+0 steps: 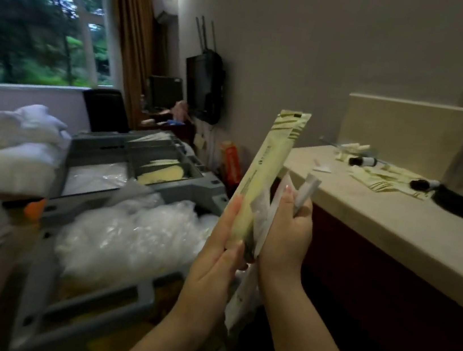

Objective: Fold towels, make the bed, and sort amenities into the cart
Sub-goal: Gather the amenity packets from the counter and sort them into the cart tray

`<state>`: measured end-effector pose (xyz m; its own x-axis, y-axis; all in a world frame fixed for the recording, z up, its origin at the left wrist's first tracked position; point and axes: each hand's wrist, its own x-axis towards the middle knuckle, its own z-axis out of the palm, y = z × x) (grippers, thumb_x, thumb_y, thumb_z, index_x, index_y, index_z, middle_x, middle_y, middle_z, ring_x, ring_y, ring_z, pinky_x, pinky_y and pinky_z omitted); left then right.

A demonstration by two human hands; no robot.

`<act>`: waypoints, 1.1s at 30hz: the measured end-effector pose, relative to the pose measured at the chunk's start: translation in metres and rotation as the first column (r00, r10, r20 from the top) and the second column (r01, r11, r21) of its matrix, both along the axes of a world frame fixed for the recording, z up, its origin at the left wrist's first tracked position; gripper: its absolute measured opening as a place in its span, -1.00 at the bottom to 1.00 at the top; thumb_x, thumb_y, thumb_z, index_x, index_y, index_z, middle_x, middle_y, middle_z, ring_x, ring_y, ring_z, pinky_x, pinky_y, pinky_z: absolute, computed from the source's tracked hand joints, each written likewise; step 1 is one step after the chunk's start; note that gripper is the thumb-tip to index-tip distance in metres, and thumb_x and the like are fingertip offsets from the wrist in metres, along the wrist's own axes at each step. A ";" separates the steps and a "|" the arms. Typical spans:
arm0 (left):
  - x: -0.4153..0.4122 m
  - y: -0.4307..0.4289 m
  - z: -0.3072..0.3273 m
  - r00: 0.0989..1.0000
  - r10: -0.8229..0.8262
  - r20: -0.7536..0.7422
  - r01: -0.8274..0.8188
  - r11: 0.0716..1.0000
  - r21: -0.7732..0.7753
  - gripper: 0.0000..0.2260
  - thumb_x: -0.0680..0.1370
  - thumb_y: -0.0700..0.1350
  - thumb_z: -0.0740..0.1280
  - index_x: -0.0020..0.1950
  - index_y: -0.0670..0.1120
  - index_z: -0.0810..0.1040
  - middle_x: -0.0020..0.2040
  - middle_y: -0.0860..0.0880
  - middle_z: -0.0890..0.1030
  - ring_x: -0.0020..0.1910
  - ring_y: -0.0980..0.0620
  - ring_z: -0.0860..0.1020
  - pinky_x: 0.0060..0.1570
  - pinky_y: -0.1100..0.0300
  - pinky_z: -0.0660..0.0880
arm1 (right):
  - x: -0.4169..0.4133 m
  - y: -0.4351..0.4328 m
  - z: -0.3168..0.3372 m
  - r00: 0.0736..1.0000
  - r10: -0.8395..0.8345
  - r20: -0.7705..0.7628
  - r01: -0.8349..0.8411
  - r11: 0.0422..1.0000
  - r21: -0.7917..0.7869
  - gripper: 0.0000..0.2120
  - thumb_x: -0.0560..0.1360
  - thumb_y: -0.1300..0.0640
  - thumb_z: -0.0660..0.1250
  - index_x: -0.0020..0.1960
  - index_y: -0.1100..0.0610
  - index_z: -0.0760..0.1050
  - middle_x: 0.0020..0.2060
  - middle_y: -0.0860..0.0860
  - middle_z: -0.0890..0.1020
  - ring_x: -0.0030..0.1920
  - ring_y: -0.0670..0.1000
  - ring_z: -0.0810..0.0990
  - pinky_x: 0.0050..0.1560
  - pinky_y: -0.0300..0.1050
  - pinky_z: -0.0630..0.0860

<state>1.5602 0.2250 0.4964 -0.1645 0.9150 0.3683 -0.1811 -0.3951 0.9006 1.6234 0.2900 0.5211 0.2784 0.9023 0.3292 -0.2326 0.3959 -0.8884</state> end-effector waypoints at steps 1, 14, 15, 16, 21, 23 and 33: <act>-0.017 -0.017 -0.006 1.000 0.009 0.011 -0.008 1.000 -0.025 -0.65 0.54 -0.05 0.14 0.19 0.40 0.38 0.24 0.38 0.46 0.24 0.29 0.47 0.17 0.30 0.49 | -0.016 -0.018 -0.004 0.999 0.042 0.010 -0.042 0.999 -0.008 -0.81 0.62 0.01 0.14 -0.17 -0.13 0.37 -0.27 -0.17 0.53 -0.29 -0.31 0.55 -0.18 -0.33 0.45; -0.253 -0.164 -0.041 0.956 0.165 0.244 -0.143 0.984 -0.107 -0.67 0.57 -0.13 0.18 0.33 -0.01 0.45 0.20 -0.03 0.59 0.02 0.08 0.63 -0.11 0.25 0.56 | -0.261 -0.155 -0.036 0.879 0.477 0.003 -0.477 0.879 -0.031 -0.87 0.61 -0.03 0.12 -0.11 -0.12 0.34 -0.26 -0.12 0.53 -0.34 -0.28 0.55 -0.35 -0.41 0.48; -0.276 -0.175 -0.044 0.944 0.170 0.283 -0.139 0.982 -0.126 -0.66 0.56 -0.13 0.14 0.32 -0.04 0.46 0.18 -0.06 0.61 -0.01 0.06 0.63 -0.12 0.24 0.56 | -0.285 -0.165 -0.042 0.864 0.503 0.003 -0.503 0.863 -0.048 -0.88 0.61 -0.04 0.11 -0.09 -0.11 0.34 -0.26 -0.10 0.53 -0.35 -0.24 0.55 -0.34 -0.38 0.50; -0.297 -0.184 -0.048 0.930 0.185 0.317 -0.143 0.978 -0.151 -0.65 0.55 -0.10 0.13 0.31 -0.05 0.46 0.19 -0.09 0.61 0.03 0.02 0.63 -0.09 0.22 0.57 | -0.309 -0.173 -0.048 0.849 0.529 -0.002 -0.528 0.847 -0.068 -0.89 0.61 -0.04 0.12 -0.08 -0.09 0.35 -0.25 -0.07 0.53 -0.34 -0.20 0.56 -0.32 -0.33 0.52; -0.383 -0.206 -0.064 0.835 0.355 0.420 -0.253 0.926 -0.279 -0.71 0.50 0.03 0.20 0.05 -0.02 0.66 0.12 -0.14 0.64 0.10 -0.11 0.61 0.09 -0.02 0.55 | -0.401 -0.197 -0.069 0.780 0.623 -0.067 -0.626 0.771 -0.120 -0.87 0.60 -0.04 0.14 0.13 -0.09 0.37 -0.10 0.06 0.58 -0.16 0.01 0.61 -0.17 -0.13 0.56; -0.409 -0.206 -0.064 0.850 0.390 0.354 -0.289 0.907 -0.305 -0.76 0.45 0.01 0.24 -0.06 -0.01 0.67 0.08 -0.13 0.65 0.05 -0.10 0.63 0.01 -0.01 0.57 | -0.426 -0.196 -0.072 0.775 0.626 -0.089 -0.632 0.766 -0.117 -0.78 0.61 -0.03 0.12 0.25 -0.12 0.30 -0.04 -0.03 0.59 -0.11 -0.08 0.63 -0.15 -0.22 0.57; -0.554 -0.142 -0.071 0.958 0.285 -0.015 -0.267 0.874 -0.406 -0.30 0.32 -0.13 0.43 0.43 0.17 0.32 0.28 0.09 0.55 0.24 0.04 0.54 0.09 0.15 0.54 | -0.543 -0.123 -0.098 0.804 0.592 -0.047 -0.594 0.797 -0.108 -0.94 0.61 0.12 0.17 -0.05 0.03 0.34 -0.21 -0.06 0.51 -0.29 -0.25 0.55 -0.29 -0.33 0.53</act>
